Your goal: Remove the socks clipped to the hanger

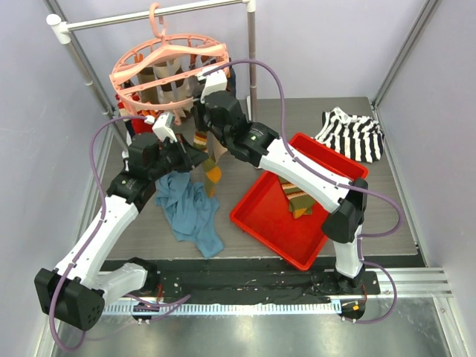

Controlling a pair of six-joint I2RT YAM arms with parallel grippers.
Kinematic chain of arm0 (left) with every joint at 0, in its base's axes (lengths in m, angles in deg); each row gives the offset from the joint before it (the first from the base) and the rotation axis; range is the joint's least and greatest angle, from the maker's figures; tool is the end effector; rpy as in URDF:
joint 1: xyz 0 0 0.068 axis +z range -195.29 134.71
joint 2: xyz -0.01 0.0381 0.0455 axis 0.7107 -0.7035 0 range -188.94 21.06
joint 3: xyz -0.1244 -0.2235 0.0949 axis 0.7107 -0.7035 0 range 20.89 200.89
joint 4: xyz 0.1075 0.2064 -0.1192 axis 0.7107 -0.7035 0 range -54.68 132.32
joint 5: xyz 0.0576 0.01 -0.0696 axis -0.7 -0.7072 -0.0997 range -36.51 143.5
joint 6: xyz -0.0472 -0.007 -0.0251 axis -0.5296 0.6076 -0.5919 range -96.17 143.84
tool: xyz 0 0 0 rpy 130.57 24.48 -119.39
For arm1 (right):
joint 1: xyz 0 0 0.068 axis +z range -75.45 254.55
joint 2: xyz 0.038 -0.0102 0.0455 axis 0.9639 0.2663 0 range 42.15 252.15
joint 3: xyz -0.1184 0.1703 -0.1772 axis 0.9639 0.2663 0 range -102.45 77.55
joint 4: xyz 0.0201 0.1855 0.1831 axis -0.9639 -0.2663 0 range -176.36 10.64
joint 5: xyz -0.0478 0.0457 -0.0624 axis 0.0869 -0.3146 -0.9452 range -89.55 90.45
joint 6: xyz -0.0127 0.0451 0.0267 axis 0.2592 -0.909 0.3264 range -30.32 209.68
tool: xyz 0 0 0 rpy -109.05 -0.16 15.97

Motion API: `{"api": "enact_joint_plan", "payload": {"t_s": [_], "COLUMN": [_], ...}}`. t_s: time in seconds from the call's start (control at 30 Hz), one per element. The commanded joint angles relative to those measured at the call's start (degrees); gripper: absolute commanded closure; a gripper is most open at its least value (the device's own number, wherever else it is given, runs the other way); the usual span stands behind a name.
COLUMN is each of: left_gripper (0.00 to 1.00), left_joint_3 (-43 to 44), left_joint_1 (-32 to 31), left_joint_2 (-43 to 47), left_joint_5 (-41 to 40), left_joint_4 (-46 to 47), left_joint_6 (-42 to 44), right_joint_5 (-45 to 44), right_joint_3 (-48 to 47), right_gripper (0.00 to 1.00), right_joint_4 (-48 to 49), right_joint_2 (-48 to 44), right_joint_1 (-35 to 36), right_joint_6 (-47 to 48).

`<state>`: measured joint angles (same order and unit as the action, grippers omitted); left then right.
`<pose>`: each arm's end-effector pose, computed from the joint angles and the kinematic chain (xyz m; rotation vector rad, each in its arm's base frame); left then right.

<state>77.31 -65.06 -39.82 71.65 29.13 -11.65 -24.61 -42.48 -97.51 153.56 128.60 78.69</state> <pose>0.2252 -0.0927 0.3521 -0.0413 1.9775 -0.9441 0.2789 0.3589 0.4376 -0.3291 1.7119 0.4580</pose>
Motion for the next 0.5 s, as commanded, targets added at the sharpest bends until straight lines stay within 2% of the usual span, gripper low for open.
{"api": "enact_joint_plan", "payload": {"t_s": [0.0, 0.07, 0.13, 0.23, 0.27, 0.37, 0.47], "left_gripper": [1.00, 1.00, 1.00, 1.00, 1.00, 1.00, 1.00], "left_joint_3": [1.1, 1.1, 0.8, 0.5, 0.5, 0.7, 1.0], "left_joint_1": [-0.2, -0.2, -0.2, -0.2, -0.2, -0.2, -0.2], "left_joint_2": [1.3, 1.3, 1.5, 1.5, 1.6, 1.6, 2.0], "left_joint_5": [0.6, 0.1, -0.1, 0.0, -0.1, -0.7, -1.7], "left_joint_4": [-0.2, -0.9, -1.0, -1.2, -1.1, -1.3, -1.7], "left_joint_6": [1.4, 1.8, 2.0, 2.0, 1.9, 2.0, 2.2], "right_joint_5": [-2.5, -1.9, -1.7, -1.9, -2.3, -3.7, -9.1], "right_joint_3": [-1.5, -1.0, -0.6, 0.0, -0.1, -1.1, -4.6], "right_gripper": [0.92, 0.98, 0.96, 0.68, 0.55, 0.43, 0.38], "right_joint_4": [4.3, 4.4, 4.5, 5.0, 4.8, 3.7, 0.1], "right_joint_2": [-1.3, -1.4, -1.6, -1.8, -1.8, -1.8, -0.9], "right_joint_1": [0.5, 0.5, 0.5, 0.5, 0.5, 1.2, 2.4], "right_joint_6": [1.3, 0.7, 0.1, -1.1, -1.1, -1.3, -1.1]}}
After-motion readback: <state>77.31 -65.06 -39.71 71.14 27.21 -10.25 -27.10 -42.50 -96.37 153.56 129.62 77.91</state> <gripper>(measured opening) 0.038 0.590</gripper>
